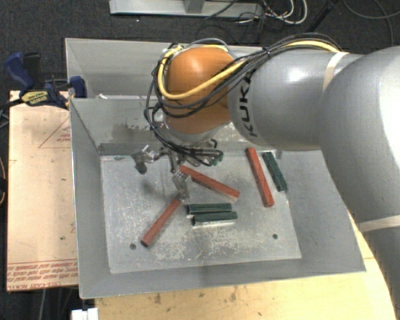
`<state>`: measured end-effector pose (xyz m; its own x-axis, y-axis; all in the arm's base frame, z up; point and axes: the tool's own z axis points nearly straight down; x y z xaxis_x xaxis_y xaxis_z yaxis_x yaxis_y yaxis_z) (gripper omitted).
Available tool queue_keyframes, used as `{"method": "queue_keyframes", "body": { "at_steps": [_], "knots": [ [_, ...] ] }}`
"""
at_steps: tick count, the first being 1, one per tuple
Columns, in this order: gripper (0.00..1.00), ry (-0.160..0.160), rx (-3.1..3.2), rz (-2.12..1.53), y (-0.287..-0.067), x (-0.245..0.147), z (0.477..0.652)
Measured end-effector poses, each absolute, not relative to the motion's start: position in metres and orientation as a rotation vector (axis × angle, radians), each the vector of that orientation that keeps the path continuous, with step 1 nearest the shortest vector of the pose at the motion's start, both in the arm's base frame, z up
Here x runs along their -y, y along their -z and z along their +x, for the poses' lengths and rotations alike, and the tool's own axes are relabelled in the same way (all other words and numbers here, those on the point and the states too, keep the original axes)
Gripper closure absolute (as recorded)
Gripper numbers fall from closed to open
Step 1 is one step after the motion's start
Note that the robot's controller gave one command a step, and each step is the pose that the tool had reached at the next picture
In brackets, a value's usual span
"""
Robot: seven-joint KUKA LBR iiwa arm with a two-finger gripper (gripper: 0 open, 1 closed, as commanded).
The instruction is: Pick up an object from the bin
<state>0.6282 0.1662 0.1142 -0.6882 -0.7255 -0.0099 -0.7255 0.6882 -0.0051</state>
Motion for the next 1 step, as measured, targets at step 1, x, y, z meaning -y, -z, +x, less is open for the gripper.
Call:
{"method": "queue_keyframes", "body": {
  "at_steps": [1],
  "knots": [
    [0.0, -0.003, -2.861, -1.301, -0.1064, -0.1654, 0.5915]
  ]
}}
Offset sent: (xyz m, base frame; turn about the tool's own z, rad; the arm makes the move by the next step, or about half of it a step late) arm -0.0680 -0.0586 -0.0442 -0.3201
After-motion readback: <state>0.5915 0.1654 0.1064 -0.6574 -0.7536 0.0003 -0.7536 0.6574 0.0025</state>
